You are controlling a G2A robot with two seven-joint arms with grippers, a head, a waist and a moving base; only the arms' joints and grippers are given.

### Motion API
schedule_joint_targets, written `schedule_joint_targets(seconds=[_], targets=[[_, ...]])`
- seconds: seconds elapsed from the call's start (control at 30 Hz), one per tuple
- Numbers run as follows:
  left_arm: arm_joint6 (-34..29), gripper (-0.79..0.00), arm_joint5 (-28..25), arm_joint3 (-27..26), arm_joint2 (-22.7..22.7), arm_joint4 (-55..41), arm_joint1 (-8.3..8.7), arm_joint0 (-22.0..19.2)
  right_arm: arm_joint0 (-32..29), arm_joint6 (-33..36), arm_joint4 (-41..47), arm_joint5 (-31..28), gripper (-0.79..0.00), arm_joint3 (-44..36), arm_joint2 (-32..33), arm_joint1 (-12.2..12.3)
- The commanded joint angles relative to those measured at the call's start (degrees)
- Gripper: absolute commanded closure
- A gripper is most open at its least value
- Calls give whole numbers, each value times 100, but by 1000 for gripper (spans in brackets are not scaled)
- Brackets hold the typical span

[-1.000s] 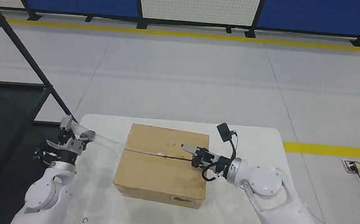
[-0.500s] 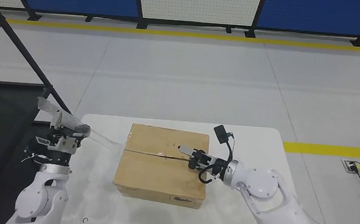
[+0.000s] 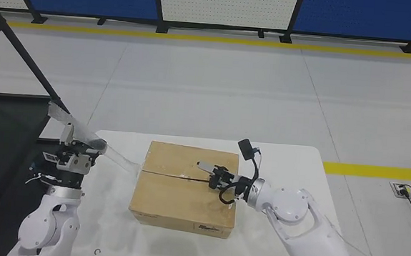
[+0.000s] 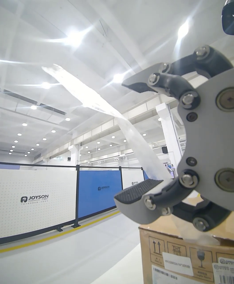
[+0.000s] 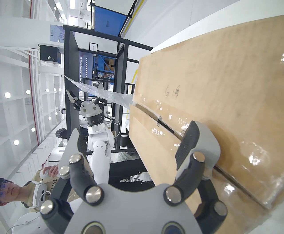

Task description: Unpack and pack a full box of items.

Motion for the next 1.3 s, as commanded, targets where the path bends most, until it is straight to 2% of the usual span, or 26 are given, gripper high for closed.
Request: schedule_joint_targets(seconds=[0.0,0.4,0.83,1.27], targets=[[-31,-785,12,-22,33,38,-8,-16,-14,3,0,-10,-785,3,20,1],[-80,-785,87,-112,155,155,-65,-117,-110,23,4,-49,-785,-33,125,8],[-277,-785,-56,-402,278,511,-107,15,-82,80,19,-103,-785,23,188,-1],[-368,-785,22,-474,1036,1146,-223,-132,-260,169,168,-204,-785,-58,349,21]])
